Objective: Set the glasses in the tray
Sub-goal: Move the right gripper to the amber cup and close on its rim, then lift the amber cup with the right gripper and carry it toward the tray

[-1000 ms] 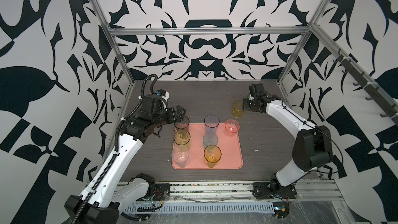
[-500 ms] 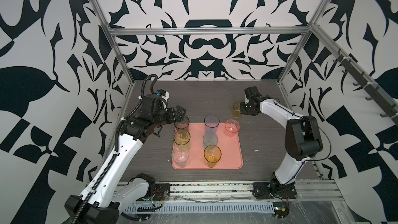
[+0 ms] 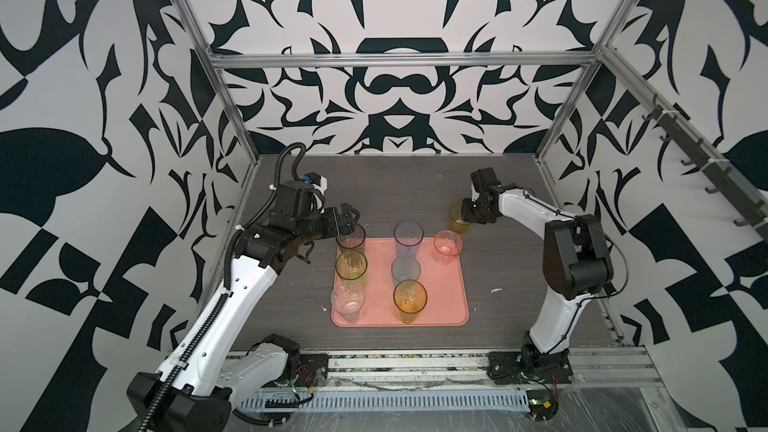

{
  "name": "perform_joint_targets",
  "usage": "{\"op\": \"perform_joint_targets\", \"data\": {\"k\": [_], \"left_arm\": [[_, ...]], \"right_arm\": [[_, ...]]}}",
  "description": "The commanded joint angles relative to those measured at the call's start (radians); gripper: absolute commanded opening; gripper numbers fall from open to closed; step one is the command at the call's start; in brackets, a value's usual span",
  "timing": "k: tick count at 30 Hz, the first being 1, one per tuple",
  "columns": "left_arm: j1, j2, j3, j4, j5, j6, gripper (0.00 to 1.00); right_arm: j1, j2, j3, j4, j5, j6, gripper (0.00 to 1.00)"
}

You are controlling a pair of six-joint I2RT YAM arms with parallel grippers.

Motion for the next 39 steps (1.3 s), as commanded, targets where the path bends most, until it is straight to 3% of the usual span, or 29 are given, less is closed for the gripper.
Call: {"op": "perform_joint_targets", "data": {"k": [1, 6, 16, 39], "left_arm": [[-0.002, 0.004, 0.038, 0.003, 0.008, 0.001, 0.99], [-0.002, 0.007, 0.038, 0.004, 0.011, 0.001, 0.99], [-0.003, 0.000, 0.029, 0.005, 0.014, 0.003, 0.99], [-0.003, -0.009, 0.006, 0.034, 0.037, -0.030, 0.99]], "right_arm": [[-0.004, -0.008, 0.047, -0.017, -0.007, -0.004, 0.11], [-0.004, -0.003, 0.083, -0.073, -0.005, -0.018, 0.00], [-0.004, -0.113, 0.111, -0.178, 0.023, -0.046, 0.00], [-0.003, -0.569, 0.046, -0.525, 0.051, -0.122, 0.00]]}}
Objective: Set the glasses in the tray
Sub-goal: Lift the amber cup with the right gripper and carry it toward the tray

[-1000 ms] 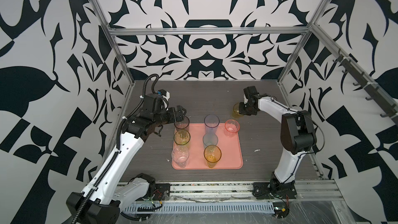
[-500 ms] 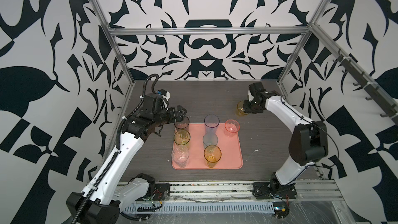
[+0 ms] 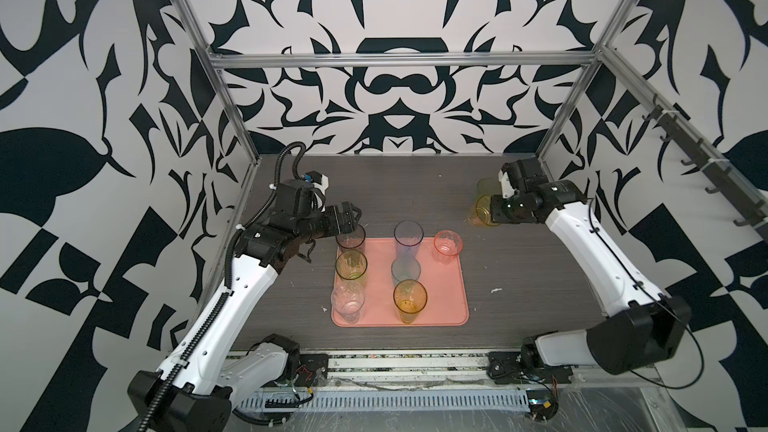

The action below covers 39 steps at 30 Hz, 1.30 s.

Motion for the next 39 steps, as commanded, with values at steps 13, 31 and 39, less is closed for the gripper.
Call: {"op": "perform_joint_targets", "data": {"k": [13, 31, 39], "left_arm": [[-0.006, -0.007, 0.002, 0.028, 0.021, -0.038, 1.00], [-0.015, -0.016, -0.016, 0.040, 0.021, -0.053, 0.99], [-0.018, -0.016, -0.020, 0.040, 0.019, -0.055, 0.99]], "right_arm": [[0.022, -0.294, -0.129, -0.200, -0.040, 0.037, 0.00], [0.377, -0.412, -0.246, -0.299, 0.112, 0.261, 0.00], [0.510, -0.422, -0.354, -0.217, 0.121, 0.365, 0.00]]}}
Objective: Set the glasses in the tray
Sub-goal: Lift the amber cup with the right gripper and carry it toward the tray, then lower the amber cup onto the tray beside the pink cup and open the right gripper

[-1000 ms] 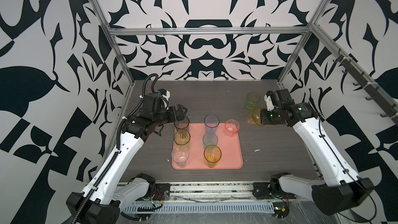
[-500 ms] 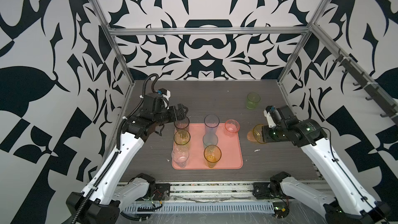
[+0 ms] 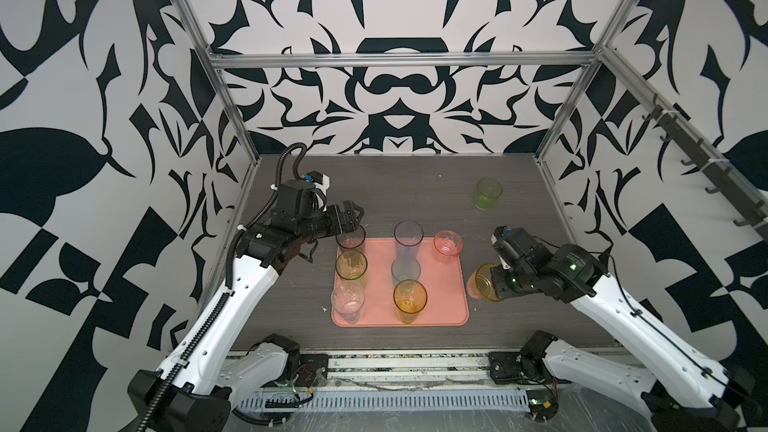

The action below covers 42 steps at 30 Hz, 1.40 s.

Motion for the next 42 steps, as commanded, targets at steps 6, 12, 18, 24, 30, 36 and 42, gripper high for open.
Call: {"op": "perform_joint_targets", "data": {"k": [6, 12, 18, 24, 30, 36, 42], "left_arm": [[-0.004, -0.013, -0.014, 0.016, 0.002, -0.012, 0.99], [-0.005, -0.018, -0.018, 0.015, -0.001, -0.012, 0.99], [-0.005, -0.013, -0.019, 0.013, -0.001, -0.010, 0.99], [-0.004, -0.003, -0.017, 0.014, -0.001, -0.008, 0.99], [-0.005, 0.002, -0.014, 0.013, -0.001, -0.006, 0.99], [-0.004, 0.004, -0.010, 0.012, 0.000, -0.004, 0.99], [-0.005, 0.008, -0.008, 0.007, 0.001, -0.005, 0.99]], "right_arm": [[0.068, 0.003, -0.088, 0.152, 0.023, 0.111, 0.00], [0.078, 0.058, -0.141, 0.256, 0.010, 0.123, 0.00], [0.079, 0.111, -0.177, 0.358, 0.004, 0.125, 0.00], [0.079, 0.181, -0.187, 0.411, 0.000, 0.122, 0.00], [0.078, 0.227, -0.184, 0.464, -0.019, 0.110, 0.00], [0.078, 0.268, -0.182, 0.479, -0.002, 0.097, 0.00], [0.078, 0.303, -0.182, 0.502, 0.005, 0.094, 0.00]]}}
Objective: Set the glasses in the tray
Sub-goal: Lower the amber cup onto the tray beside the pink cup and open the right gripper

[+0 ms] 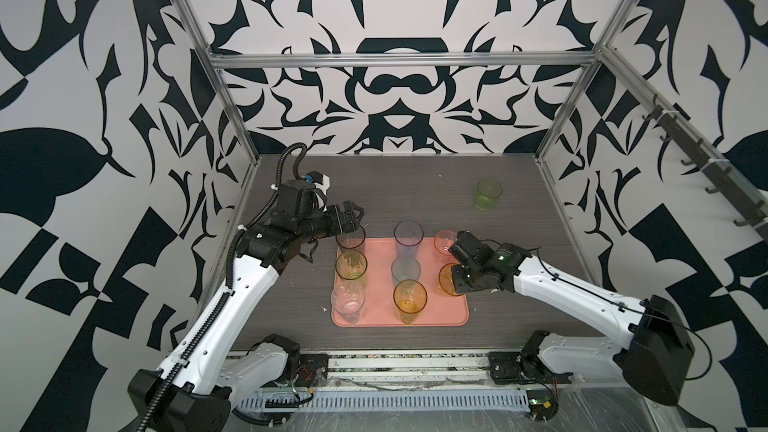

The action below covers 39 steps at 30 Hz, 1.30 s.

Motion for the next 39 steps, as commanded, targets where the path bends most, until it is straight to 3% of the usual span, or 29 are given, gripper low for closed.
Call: {"op": "perform_joint_targets", "data": {"k": [1, 15, 39], "left_arm": [[-0.003, 0.006, -0.005, 0.003, 0.002, -0.004, 1.00], [-0.004, -0.005, -0.012, -0.007, -0.003, -0.007, 0.99], [-0.003, -0.006, -0.011, -0.015, -0.010, -0.006, 1.00]], "right_arm": [[0.005, 0.009, 0.013, 0.030, 0.022, -0.009, 0.00], [-0.004, 0.084, 0.034, 0.013, 0.097, -0.040, 0.00], [-0.076, 0.187, 0.086, 0.023, 0.016, -0.080, 0.00]]}}
